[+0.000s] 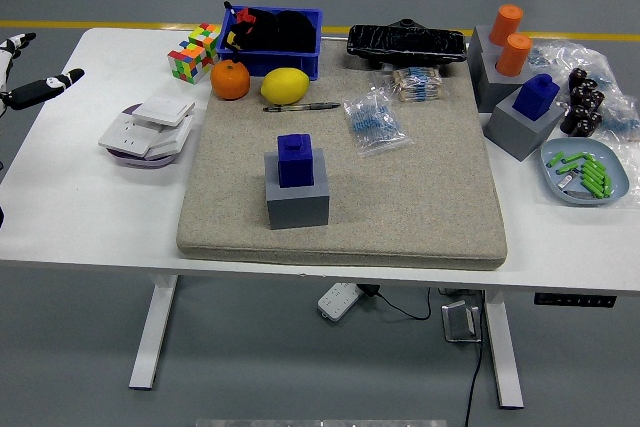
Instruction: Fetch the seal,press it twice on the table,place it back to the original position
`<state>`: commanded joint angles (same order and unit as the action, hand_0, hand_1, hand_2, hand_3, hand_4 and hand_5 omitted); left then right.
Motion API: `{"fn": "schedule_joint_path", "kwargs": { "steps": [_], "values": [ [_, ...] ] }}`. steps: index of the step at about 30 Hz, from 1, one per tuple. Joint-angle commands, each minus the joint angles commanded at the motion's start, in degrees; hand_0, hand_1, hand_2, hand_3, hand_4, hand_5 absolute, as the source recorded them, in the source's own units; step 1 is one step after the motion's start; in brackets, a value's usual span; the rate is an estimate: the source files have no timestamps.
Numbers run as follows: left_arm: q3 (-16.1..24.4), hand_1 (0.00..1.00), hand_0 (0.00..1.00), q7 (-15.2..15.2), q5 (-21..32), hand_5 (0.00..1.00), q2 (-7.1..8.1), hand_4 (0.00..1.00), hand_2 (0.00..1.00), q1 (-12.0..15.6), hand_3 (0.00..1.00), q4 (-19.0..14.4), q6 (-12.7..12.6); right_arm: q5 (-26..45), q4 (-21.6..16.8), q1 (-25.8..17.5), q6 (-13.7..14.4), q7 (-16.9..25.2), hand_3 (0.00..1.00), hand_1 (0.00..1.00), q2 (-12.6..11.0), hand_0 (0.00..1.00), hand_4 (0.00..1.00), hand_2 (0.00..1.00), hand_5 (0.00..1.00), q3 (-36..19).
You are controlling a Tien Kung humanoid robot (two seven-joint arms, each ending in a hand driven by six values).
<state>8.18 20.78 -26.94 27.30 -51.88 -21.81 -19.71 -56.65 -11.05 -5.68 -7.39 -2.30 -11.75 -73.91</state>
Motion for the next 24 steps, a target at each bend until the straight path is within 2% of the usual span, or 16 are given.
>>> {"fn": "schedule_joint_path", "kwargs": {
  "steps": [7, 12, 24],
  "values": [
    [0.2, 0.959, 0.931, 0.0, 0.7, 0.482, 0.05, 0.956, 0.952, -0.1, 0.937, 0.2, 0.0, -0.1, -0.1, 0.2, 0.0, 0.0, 0.623, 0.686, 0.0, 0.739, 0.734, 0.654, 0.514, -0.3],
    [0.6, 0.958, 0.930, -1.4, 0.9, 0.481, 0.04, 0.955, 0.950, -0.4, 0.939, -0.2, 1.1, -0.1, 0.0, 0.3, 0.0, 0.0, 0.623, 0.686, 0.0, 0.739, 0.733, 0.654, 0.515, -0.5],
    [0.3, 0.955, 0.930, -2.1, 1.0, 0.479, -0.05, 0.954, 0.943, -1.1, 0.933, -0.2, 1.3, -0.2, -0.1, 0.4, 0.1, 0.0, 0.624, 0.686, 0.0, 0.739, 0.733, 0.654, 0.518, -0.7]
  ]
}}
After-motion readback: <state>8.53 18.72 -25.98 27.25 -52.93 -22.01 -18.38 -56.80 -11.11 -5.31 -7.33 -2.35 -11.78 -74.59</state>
